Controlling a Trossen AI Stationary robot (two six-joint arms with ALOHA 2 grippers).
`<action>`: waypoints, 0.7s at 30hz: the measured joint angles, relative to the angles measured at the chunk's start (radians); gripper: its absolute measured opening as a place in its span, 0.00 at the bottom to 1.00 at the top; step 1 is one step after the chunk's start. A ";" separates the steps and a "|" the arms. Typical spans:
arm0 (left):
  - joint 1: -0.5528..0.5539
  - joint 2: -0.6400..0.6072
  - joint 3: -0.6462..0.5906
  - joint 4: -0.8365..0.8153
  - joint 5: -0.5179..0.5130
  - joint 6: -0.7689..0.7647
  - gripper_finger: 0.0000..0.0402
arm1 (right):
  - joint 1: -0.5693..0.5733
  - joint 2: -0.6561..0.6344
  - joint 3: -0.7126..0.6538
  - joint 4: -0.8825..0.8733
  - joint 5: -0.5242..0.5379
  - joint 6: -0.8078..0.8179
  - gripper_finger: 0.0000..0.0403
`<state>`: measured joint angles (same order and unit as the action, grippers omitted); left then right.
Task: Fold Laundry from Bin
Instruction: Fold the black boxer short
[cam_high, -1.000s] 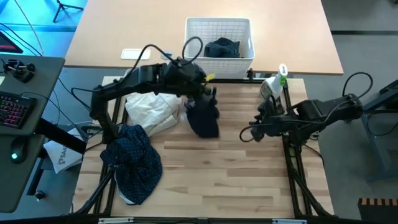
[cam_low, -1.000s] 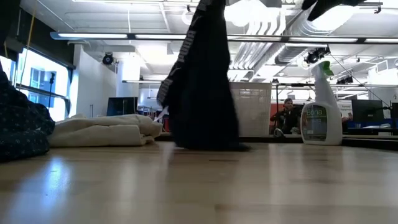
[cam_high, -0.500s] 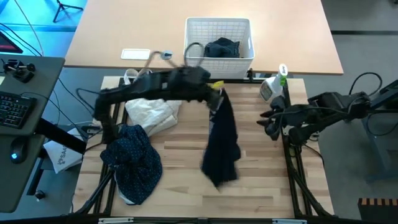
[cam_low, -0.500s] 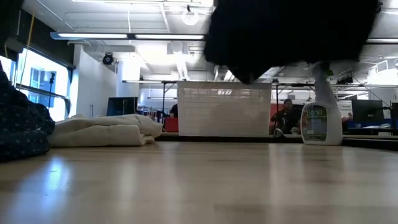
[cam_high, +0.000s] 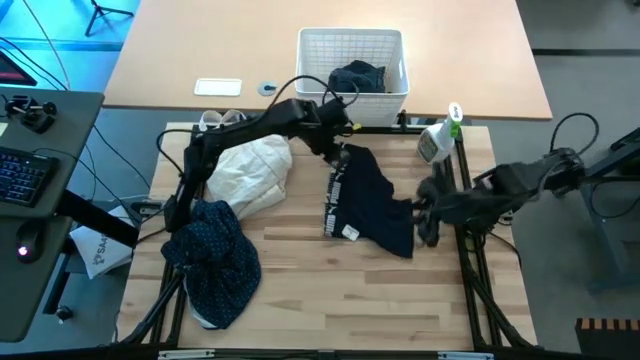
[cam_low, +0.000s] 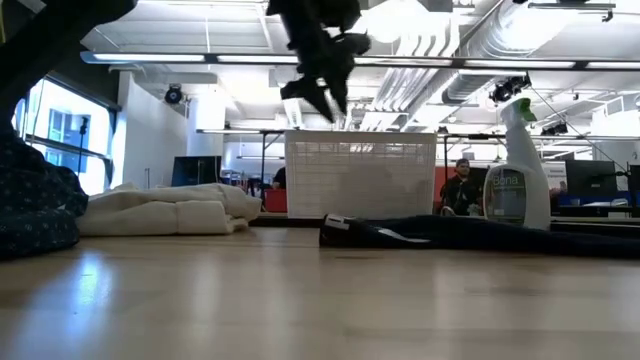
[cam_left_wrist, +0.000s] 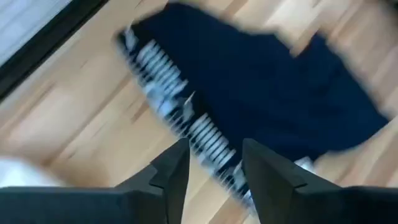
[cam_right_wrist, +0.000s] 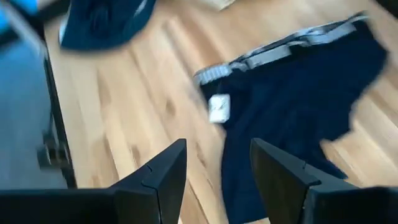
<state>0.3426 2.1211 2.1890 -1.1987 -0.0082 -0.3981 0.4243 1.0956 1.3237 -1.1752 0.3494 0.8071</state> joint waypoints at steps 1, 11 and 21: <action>0.002 -0.005 0.000 -0.039 -0.009 0.020 0.35 | 0.011 0.020 -0.018 0.031 -0.015 -0.042 0.43; -0.137 -0.176 0.001 -0.354 -0.077 0.064 0.33 | -0.118 0.259 -0.361 0.728 -0.177 -0.425 0.43; -0.394 -0.346 0.001 -0.372 -0.241 -0.092 0.33 | -0.261 0.678 -0.320 1.063 -0.186 -0.677 0.43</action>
<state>-0.0513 1.7753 2.1901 -1.5708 -0.2488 -0.4896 0.1638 1.7741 1.0034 -0.1124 0.1632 0.1301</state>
